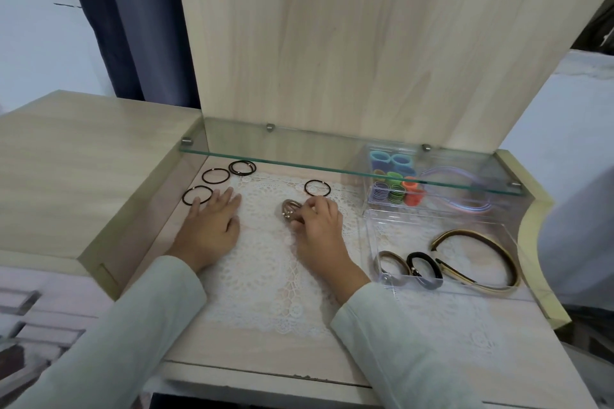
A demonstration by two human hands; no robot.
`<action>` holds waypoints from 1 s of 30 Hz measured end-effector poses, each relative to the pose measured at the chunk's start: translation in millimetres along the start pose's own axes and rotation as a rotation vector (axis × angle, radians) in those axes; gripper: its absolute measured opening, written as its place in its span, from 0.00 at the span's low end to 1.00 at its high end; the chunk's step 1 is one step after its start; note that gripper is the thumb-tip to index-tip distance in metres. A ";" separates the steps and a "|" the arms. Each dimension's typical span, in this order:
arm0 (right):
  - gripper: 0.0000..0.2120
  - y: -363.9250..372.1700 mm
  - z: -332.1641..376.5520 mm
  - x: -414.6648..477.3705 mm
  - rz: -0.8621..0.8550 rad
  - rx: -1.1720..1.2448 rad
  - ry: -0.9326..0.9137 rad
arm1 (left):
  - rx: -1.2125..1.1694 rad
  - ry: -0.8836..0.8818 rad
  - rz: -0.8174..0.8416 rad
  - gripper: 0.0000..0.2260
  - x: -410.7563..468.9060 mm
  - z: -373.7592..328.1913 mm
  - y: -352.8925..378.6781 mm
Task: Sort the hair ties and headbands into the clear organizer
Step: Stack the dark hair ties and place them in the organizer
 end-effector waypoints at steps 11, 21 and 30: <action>0.05 -12.8 -28.5 -3.9 -0.241 0.530 0.327 | -0.694 0.121 -0.111 0.13 -27.2 -89.7 1.9; 0.04 -10.3 -32.0 -3.9 -0.224 0.669 0.290 | -1.285 -0.092 0.154 0.12 -19.5 -110.8 21.9; 0.04 -4.4 -31.2 -5.5 -0.174 0.738 0.275 | -1.486 -0.084 0.237 0.13 -21.3 -109.4 20.5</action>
Point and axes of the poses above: each hand's wrist, its own x-axis towards the middle knuckle, its own y-axis out of the palm, z = x × y, the point moved 5 cm from there along x, towards the middle knuckle, and after that the axes turned 12 degrees about -y, right-handed, at the moved point
